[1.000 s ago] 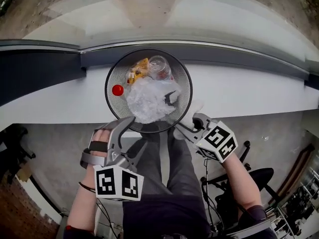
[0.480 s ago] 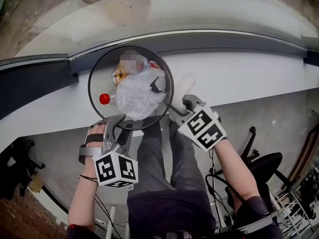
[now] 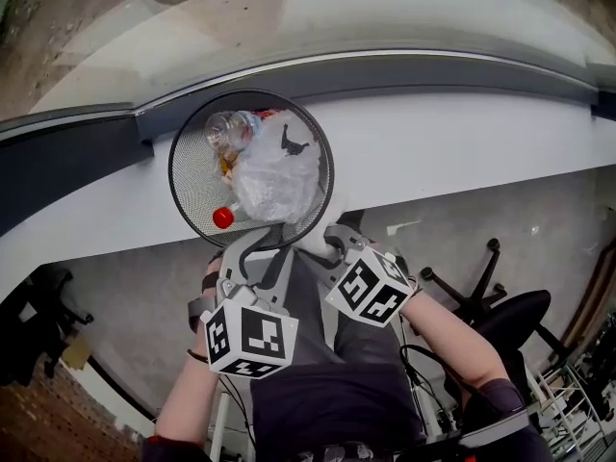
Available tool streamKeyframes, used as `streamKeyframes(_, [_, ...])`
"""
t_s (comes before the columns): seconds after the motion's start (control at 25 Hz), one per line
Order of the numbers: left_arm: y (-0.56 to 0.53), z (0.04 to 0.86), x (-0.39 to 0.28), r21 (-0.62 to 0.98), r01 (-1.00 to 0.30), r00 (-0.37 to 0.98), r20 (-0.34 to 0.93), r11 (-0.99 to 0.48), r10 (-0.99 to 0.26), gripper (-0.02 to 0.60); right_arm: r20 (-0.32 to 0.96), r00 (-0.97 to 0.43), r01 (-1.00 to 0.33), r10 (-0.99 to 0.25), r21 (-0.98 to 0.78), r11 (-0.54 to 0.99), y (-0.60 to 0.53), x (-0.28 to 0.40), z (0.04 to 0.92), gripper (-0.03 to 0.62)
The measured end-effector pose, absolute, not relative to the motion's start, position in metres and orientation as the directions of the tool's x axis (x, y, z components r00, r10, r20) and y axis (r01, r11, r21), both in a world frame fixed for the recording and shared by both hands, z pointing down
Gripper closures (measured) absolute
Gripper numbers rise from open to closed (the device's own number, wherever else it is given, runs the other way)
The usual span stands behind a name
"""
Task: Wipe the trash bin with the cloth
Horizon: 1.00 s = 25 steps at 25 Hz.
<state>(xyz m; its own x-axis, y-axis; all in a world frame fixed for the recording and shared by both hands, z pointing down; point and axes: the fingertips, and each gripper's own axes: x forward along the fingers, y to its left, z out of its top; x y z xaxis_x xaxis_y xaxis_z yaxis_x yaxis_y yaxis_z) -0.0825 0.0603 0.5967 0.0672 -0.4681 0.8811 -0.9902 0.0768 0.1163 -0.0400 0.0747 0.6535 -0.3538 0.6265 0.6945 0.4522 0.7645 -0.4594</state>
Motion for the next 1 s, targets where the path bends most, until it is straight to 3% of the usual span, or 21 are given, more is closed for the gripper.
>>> streamKeyframes(0.16, [0.09, 0.581, -0.106, 0.006, -0.995, 0.049, 0.894, -0.096, -0.446, 0.43, 0.744, -0.435, 0.287, 0.507, -0.419, 0.862, 0.0, -0.052, 0.655, 0.545])
streamKeyframes(0.2, [0.1, 0.586, -0.111, -0.027, -0.987, 0.041, 0.91, -0.157, -0.413, 0.331, 0.762, -0.457, 0.239, 0.458, -0.391, 0.889, -0.025, -0.056, 0.655, 0.545])
streamKeyframes(0.24, [0.11, 0.596, -0.117, -0.064, -0.973, 0.023, 0.929, -0.222, -0.369, 0.185, 0.78, -0.479, 0.195, 0.404, -0.354, 0.915, -0.05, -0.062, 0.656, 0.545])
streamKeyframes(0.28, [0.117, 0.607, -0.123, -0.11, -0.953, -0.011, 0.945, -0.284, -0.328, 0.164, 0.794, -0.498, 0.157, 0.347, -0.312, 0.937, -0.073, -0.068, 0.656, 0.545])
streamKeyframes(0.4, [0.12, 0.627, -0.135, -0.239, -0.88, -0.12, 0.948, -0.41, -0.294, 0.166, 0.821, -0.523, 0.108, 0.229, -0.203, 0.973, -0.118, -0.082, 0.657, 0.545])
streamKeyframes(0.48, [0.114, 0.63, -0.132, -0.228, -0.893, -0.106, 0.945, -0.389, -0.311, 0.179, 0.833, -0.51, 0.116, 0.214, -0.179, 0.977, -0.123, -0.084, 0.659, 0.545])
streamKeyframes(0.6, [0.104, 0.626, -0.132, -0.169, -0.945, -0.065, 0.936, -0.28, -0.346, 0.27, 0.847, -0.463, 0.158, 0.261, -0.211, 0.965, -0.092, -0.079, 0.668, 0.545])
streamKeyframes(0.8, [0.104, 0.622, -0.125, -0.118, -0.982, -0.066, 0.945, -0.145, -0.32, 0.31, 0.819, -0.357, 0.319, 0.449, -0.345, 0.883, 0.018, -0.066, 0.675, 0.545])
streamKeyframes(1.0, [0.079, 0.616, -0.124, -0.041, -0.988, -0.089, 0.938, 0.148, -0.334, 0.327, 0.793, -0.29, 0.498, 0.536, -0.353, 0.792, 0.061, -0.063, 0.679, 0.545])
